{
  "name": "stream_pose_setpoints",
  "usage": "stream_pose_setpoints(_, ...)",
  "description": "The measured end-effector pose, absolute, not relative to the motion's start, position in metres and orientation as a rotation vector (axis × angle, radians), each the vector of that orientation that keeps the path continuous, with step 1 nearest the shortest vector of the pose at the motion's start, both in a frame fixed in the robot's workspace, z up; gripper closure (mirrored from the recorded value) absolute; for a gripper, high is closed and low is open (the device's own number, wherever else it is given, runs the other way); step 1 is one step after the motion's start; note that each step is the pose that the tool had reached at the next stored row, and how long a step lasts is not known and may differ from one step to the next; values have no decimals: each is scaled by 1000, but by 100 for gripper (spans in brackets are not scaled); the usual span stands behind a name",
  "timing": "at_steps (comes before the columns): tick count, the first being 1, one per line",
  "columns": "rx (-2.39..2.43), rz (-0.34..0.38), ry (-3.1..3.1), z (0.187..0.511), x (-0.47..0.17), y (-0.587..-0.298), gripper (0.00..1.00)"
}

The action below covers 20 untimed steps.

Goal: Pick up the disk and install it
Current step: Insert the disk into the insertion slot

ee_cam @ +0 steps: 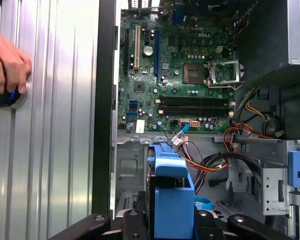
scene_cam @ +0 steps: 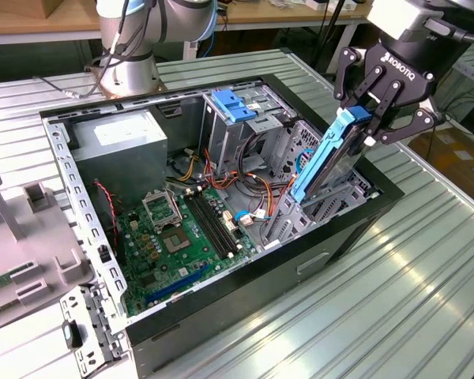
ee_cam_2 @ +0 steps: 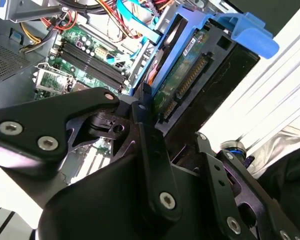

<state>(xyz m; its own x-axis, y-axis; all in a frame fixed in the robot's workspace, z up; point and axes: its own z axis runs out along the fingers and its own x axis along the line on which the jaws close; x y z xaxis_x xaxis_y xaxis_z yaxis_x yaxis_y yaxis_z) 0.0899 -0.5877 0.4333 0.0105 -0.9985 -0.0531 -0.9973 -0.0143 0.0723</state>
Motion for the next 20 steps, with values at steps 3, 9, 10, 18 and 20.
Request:
stream_pose_setpoints(3,2223,-138,-2195,432,90,-588,64)
stream_pose_setpoints(9,2223,-140,-2196,424,90,-588,64)
stream_pose_setpoints(10,2223,-139,-2196,424,90,-588,64)
stream_pose_setpoints(18,2214,-139,-2205,423,91,-588,64)
stream_pose_setpoints(20,2208,-139,-2210,421,91,-588,64)
